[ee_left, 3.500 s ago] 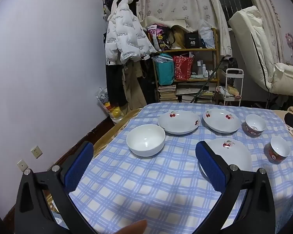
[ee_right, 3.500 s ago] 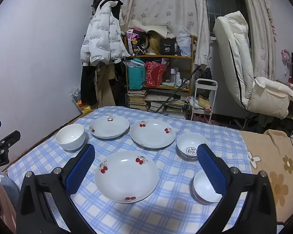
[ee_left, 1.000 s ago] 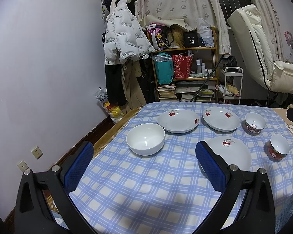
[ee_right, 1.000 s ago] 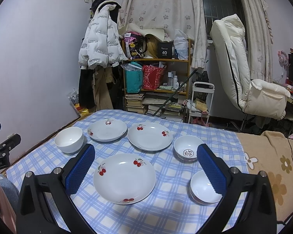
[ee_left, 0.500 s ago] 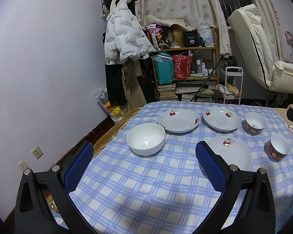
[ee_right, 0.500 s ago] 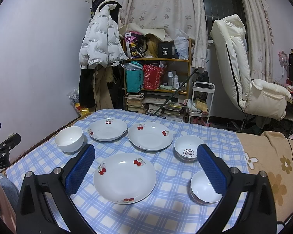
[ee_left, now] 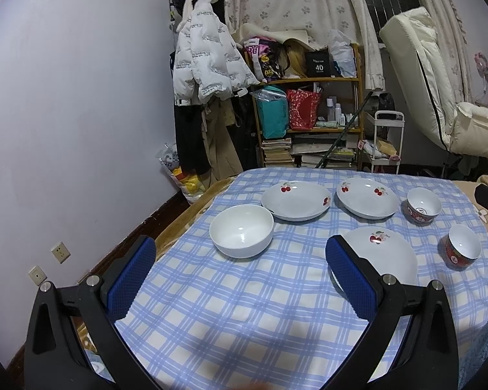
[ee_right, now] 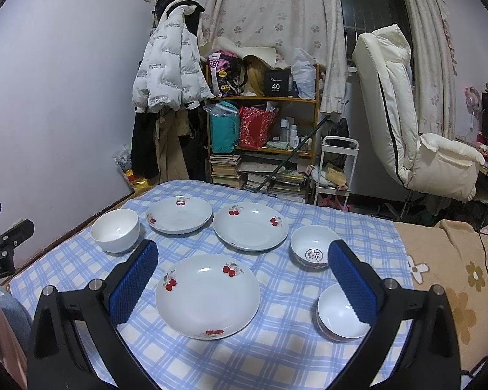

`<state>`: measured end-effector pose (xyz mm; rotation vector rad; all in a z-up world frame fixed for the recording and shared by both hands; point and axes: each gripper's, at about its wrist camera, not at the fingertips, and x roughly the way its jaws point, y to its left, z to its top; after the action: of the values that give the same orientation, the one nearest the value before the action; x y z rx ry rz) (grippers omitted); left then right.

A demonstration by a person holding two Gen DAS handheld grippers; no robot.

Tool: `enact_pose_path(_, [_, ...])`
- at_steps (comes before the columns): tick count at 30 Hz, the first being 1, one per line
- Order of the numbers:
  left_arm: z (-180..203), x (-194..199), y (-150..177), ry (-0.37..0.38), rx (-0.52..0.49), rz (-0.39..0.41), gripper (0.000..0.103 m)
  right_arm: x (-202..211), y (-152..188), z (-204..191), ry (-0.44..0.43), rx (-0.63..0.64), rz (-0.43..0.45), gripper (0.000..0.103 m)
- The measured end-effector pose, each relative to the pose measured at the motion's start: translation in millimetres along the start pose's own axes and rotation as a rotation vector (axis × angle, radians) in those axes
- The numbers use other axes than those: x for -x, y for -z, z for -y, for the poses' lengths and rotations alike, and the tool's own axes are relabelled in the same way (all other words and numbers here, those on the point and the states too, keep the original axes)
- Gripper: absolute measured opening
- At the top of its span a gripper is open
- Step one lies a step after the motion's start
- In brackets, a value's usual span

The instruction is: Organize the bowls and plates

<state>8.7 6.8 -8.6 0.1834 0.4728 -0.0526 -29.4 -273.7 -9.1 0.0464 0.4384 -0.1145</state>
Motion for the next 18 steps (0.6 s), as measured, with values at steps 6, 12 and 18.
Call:
enact_pose_path(6, [2,-6,-18,0.016,0.022,-0.035,0.102,-15,-2,0,-0.046,0.020,-0.051,0.103])
enact_pose_path(12, [2,-36,-32,-0.020,0.094,-0.109,0.102,-42,-1,-10,-0.071,0.079,-0.096,0.103])
enact_pose_path(18, [13,-65,-40,-0.034,0.054,-0.134,0.102,-73,-3,-3,-0.072,0.072,-0.163,0.103])
